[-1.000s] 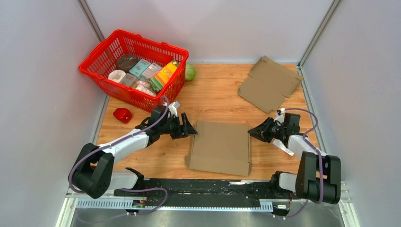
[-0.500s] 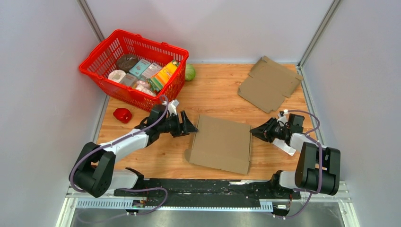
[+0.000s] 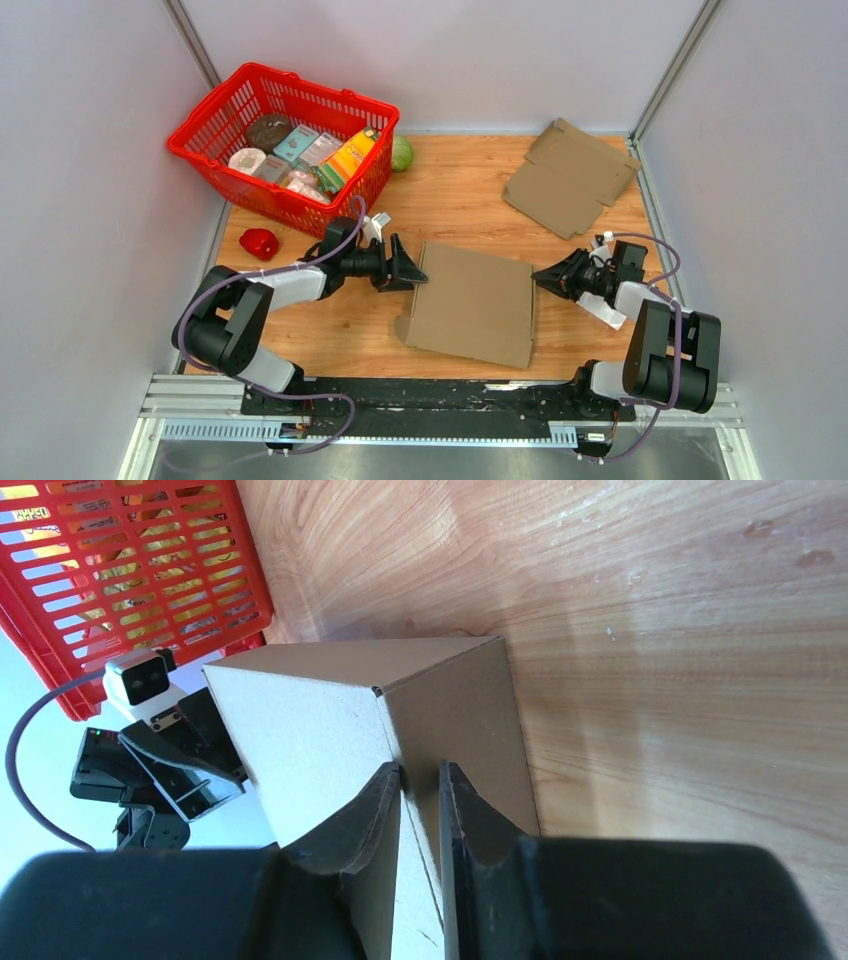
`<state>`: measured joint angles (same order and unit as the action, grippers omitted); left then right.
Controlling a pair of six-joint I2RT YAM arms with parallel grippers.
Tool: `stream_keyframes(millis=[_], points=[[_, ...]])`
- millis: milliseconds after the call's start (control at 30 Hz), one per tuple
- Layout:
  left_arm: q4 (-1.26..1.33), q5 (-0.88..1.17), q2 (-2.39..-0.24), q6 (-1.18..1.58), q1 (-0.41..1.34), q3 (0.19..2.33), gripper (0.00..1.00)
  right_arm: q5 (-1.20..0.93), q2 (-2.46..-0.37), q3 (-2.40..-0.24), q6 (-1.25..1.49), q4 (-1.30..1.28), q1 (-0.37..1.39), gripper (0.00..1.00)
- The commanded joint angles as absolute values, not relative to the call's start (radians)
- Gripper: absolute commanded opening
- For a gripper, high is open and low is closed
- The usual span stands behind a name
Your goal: Fold the paper box
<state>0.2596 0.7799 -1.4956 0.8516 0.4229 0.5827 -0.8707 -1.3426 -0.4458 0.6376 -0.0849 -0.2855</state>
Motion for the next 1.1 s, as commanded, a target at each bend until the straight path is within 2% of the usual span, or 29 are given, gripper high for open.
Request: stream_keyframes(millis=[0,300,467,533,633,733,1067], points=[[0.482,0.888,-1.516,0.943,0.428,0.601,0.79,-0.693,-1.381,-0.437,0.578,-0.089,-0.299,0.20],[0.649,0.891,-1.592,1.054,0.483,0.617,0.78,-0.706,-1.385,-0.436,0.584,-0.075,-0.299,0.20],[0.655,0.871,-1.569,1.077,0.500,0.635,0.72,-0.721,-1.393,-0.434,0.589,-0.064,-0.299,0.22],[0.653,0.859,-1.559,1.080,0.502,0.635,0.75,-0.718,-1.390,-0.433,0.589,-0.064,-0.299,0.22],[0.574,0.810,-1.528,1.027,0.502,0.630,0.77,-0.706,-1.384,-0.431,0.584,-0.075,-0.302,0.22],[0.387,0.727,-1.465,0.944,0.502,0.614,0.77,-0.724,-1.397,-0.417,0.600,-0.052,-0.328,0.22],[0.204,0.584,-1.399,0.902,0.489,0.607,0.78,-0.744,-1.431,-0.411,0.611,-0.021,-0.334,0.20]])
